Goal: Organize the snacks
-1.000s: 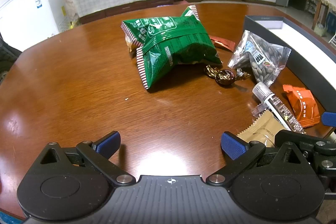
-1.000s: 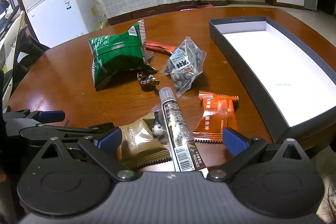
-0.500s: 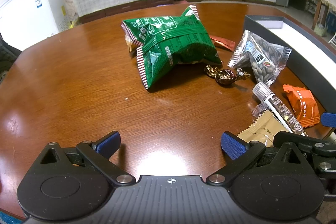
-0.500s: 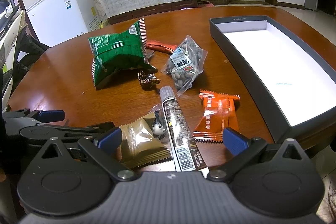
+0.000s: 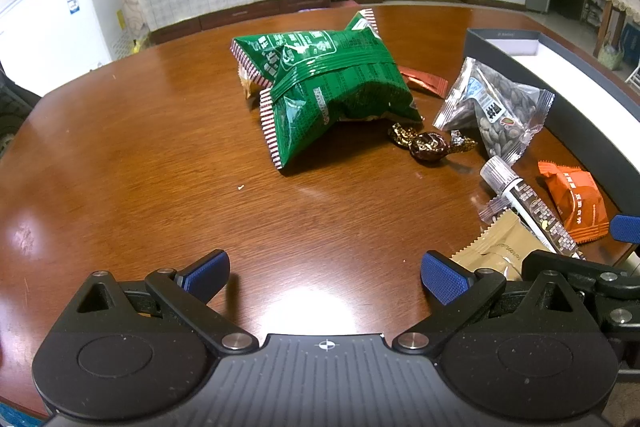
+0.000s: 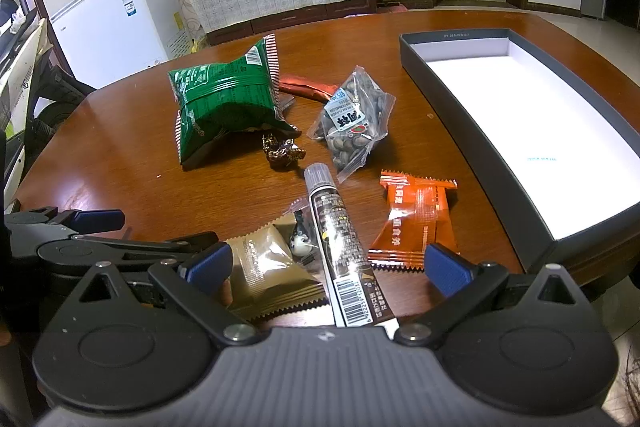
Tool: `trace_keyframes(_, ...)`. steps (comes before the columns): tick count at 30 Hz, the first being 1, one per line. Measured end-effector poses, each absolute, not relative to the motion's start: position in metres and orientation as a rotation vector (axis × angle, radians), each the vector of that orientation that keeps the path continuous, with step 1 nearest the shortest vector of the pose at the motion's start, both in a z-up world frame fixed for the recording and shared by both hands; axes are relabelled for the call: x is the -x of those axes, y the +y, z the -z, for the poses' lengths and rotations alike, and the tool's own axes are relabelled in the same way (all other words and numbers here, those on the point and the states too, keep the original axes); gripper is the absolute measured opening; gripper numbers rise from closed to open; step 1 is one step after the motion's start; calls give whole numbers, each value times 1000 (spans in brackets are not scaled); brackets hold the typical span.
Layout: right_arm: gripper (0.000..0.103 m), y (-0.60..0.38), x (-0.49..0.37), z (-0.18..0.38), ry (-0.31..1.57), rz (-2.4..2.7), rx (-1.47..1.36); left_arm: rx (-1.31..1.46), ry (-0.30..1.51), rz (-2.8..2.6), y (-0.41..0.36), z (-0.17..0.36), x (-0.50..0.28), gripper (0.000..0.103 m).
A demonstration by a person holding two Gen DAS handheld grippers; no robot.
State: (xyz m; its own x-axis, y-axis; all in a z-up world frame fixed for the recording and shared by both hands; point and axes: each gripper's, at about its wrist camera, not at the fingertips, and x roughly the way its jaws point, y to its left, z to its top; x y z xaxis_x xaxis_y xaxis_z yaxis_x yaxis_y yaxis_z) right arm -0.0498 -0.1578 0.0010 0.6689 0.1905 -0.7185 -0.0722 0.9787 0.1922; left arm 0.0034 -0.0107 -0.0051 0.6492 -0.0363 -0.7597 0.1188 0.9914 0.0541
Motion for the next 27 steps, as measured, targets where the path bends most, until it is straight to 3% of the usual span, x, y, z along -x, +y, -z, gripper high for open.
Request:
trace_keyframes(16, 103, -174, 51, -11, 749, -194, -160, -111, 779, 209, -16, -9, 10, 102)
trace_keyframes(23, 80, -192, 48, -26, 648, -218, -199, -73, 707, 367, -13, -20, 21, 102)
trace_keyframes(27, 64, -189, 41, -24, 680, -271, -177, -174, 688, 460, -36, -16, 29, 102)
